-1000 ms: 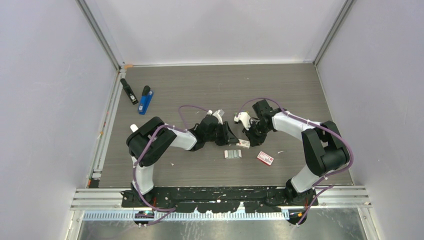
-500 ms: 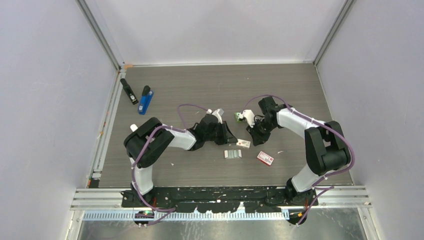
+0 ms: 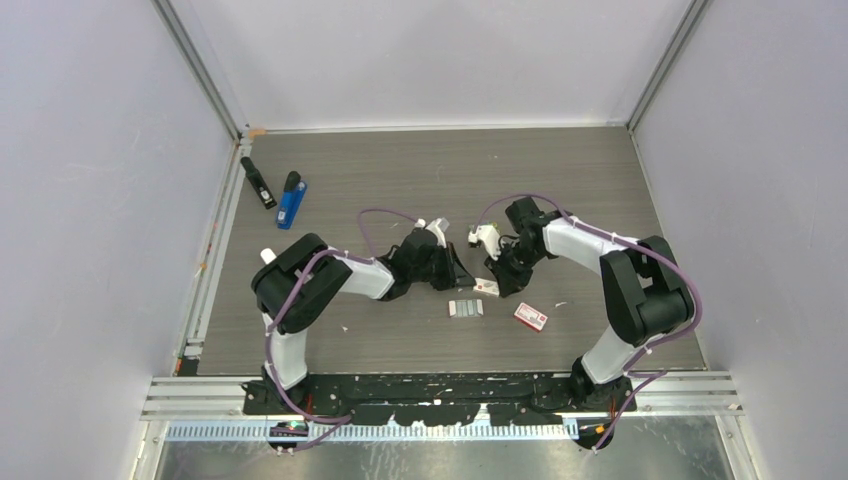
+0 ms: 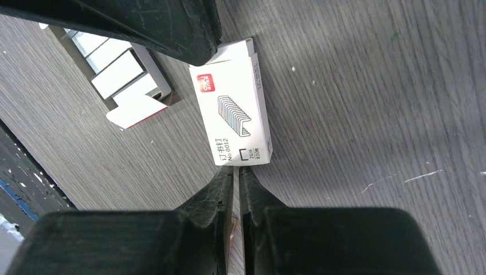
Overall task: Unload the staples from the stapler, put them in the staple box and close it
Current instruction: Close the staple box at the center of the board.
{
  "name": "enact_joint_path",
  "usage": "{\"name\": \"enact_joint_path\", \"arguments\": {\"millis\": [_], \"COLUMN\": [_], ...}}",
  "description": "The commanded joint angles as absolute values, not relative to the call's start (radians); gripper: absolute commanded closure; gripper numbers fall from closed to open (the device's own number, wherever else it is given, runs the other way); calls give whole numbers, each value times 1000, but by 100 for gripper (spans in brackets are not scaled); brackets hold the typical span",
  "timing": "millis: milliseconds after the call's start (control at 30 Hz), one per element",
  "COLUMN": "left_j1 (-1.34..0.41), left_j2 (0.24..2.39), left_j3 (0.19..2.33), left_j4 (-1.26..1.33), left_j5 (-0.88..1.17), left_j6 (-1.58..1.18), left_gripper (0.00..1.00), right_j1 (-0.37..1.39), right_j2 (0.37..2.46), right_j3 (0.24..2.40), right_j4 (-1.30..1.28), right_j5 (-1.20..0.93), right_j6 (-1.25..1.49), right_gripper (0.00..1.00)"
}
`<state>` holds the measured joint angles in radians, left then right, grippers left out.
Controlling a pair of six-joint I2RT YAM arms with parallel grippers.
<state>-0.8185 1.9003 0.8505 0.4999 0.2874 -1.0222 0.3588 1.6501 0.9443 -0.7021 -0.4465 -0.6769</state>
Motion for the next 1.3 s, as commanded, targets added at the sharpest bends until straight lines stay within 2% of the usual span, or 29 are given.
{"name": "enact_joint_path", "arguments": {"millis": [0, 367, 567, 833, 967, 1133, 1267], "left_j1": [-821, -825, -822, -811, -810, -810, -796], "left_j2": [1919, 1920, 1871, 1643, 1447, 1162, 988], "left_j3": [886, 910, 902, 848, 783, 687, 632], "left_j4": [535, 526, 478, 283, 192, 48, -59], "left_j5": [314, 326, 309, 208, 141, 26, 8], "left_j6": [-1032, -1034, -1011, -883, -772, -658, -594], "left_gripper": [94, 92, 85, 69, 65, 47, 23], "right_j1": [365, 368, 359, 229, 142, 111, 108], "right_j2": [1649, 1655, 1623, 1471, 1357, 1224, 1180], "right_j3": [970, 965, 971, 1004, 1048, 1067, 1115], "right_j4": [-656, -638, -670, -788, -898, -1029, -1125], "right_j5": [-453, -440, -421, -495, -596, -665, -700], "right_j6": [-641, -631, -652, -703, -765, -821, -791], "right_gripper": [86, 86, 85, 83, 81, 72, 69]}}
